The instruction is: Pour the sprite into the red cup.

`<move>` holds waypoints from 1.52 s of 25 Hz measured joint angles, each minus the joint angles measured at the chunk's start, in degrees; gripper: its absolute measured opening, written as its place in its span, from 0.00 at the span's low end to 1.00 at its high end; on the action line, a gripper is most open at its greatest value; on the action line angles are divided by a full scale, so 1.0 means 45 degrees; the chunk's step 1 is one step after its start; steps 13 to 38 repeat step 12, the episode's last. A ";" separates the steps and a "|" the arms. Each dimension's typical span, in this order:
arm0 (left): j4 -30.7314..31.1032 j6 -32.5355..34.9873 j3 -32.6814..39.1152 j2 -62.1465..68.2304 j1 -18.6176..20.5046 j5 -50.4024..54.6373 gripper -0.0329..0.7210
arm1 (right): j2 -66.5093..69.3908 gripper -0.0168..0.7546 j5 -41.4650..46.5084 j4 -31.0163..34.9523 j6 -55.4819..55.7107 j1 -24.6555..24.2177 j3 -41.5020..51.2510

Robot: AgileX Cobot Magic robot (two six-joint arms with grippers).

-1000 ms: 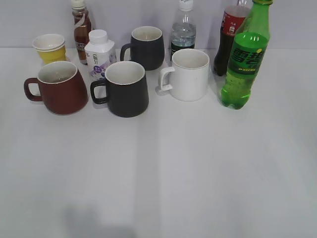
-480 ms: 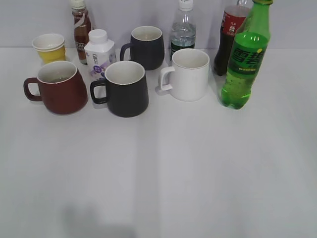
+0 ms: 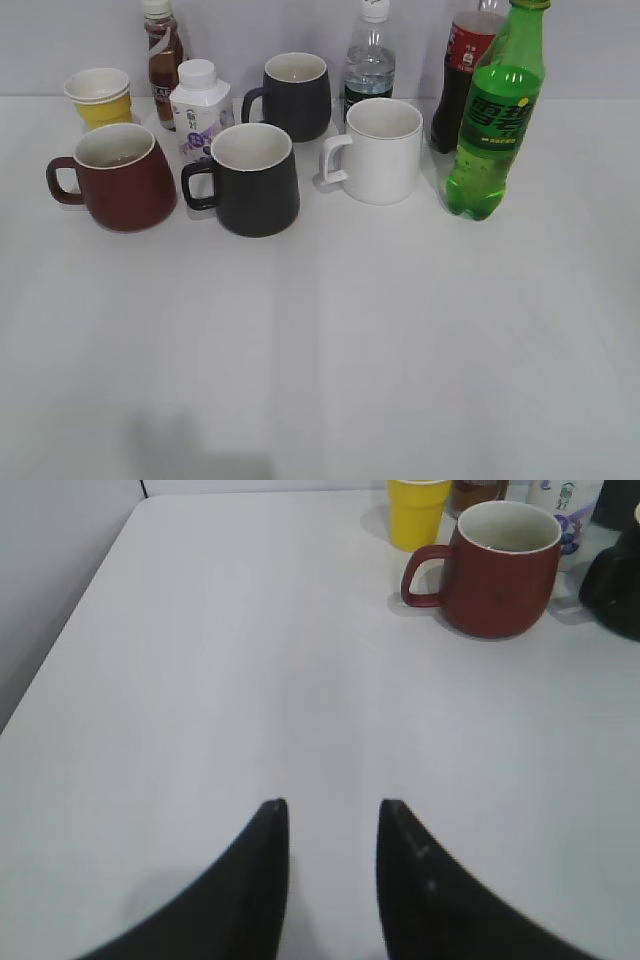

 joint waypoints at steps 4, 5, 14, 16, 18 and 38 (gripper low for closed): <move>0.0000 0.0000 0.0000 0.0000 0.0000 0.0000 0.36 | 0.0000 0.70 0.0000 0.0000 0.0000 0.0000 0.0000; 0.0000 0.0000 0.0000 0.0000 0.0000 0.0000 0.36 | 0.0000 0.70 0.0000 0.0000 0.0000 0.0000 0.0000; 0.0000 0.0000 0.0000 0.0000 0.0000 0.0000 0.36 | 0.0000 0.70 0.0000 0.0000 0.0000 0.0000 0.0000; 0.0000 0.0000 0.0000 0.0000 0.0000 0.0000 0.36 | 0.0000 0.70 0.0000 0.0000 0.0000 0.0000 0.0000; 0.0000 0.0000 0.0000 0.0000 0.0000 0.0000 0.36 | 0.0000 0.70 0.0000 0.0000 0.0000 0.0000 0.0000; 0.0000 0.0000 0.0000 0.0000 0.0000 0.0000 0.36 | 0.0000 0.70 0.0000 0.0000 0.0000 0.0000 0.0000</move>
